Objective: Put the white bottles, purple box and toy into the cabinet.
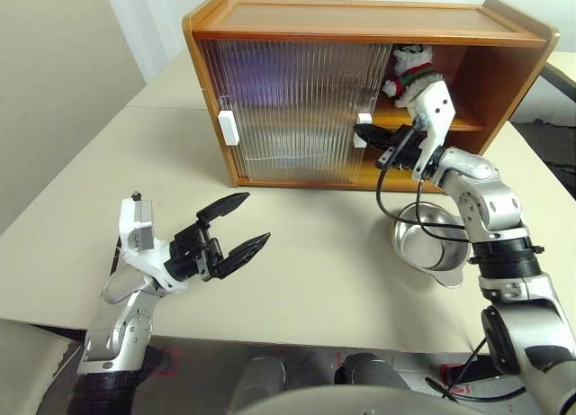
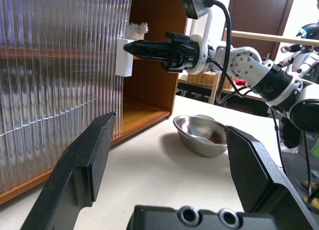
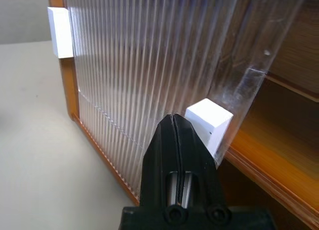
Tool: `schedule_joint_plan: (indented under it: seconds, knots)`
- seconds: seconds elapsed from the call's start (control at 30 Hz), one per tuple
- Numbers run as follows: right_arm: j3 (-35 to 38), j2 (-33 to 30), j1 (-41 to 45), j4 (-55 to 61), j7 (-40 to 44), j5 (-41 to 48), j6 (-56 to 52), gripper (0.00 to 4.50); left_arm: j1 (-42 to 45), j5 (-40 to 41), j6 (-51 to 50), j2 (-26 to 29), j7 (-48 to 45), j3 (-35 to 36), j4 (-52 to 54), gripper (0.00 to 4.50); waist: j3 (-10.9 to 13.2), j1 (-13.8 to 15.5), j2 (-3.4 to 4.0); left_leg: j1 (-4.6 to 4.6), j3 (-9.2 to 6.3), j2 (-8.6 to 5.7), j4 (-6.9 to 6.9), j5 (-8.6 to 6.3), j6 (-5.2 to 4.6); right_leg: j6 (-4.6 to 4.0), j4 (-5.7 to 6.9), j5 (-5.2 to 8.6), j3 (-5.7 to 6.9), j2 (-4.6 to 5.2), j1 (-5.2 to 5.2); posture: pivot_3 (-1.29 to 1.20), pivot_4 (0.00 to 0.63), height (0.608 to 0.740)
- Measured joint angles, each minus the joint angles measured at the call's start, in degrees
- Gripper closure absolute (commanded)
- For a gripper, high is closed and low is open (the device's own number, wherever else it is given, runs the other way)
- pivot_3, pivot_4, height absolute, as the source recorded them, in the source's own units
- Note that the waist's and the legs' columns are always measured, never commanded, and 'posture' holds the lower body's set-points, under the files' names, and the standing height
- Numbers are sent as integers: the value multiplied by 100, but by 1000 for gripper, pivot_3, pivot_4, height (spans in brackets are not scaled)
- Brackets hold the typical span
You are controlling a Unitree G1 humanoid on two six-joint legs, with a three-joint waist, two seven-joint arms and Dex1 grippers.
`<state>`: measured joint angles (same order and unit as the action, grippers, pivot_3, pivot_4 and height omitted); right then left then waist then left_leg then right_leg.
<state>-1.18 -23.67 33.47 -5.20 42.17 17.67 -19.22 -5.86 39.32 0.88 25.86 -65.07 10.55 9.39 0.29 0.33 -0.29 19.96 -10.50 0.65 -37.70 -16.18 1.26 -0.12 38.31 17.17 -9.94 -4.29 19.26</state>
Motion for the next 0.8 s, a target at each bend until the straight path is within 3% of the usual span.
schedule_joint_plan:
  seconds: [0.8]
  knots:
    - [-99, 550, -299, 813, -211, 332, -467, 4465, 60, -8, -10, 18, -4, -1, -40, 0, 0, -38, 0, 2, 3, 6, 27, 1, 3, -6, 0, -6, -2, -7, 12, 13, 0, 740]
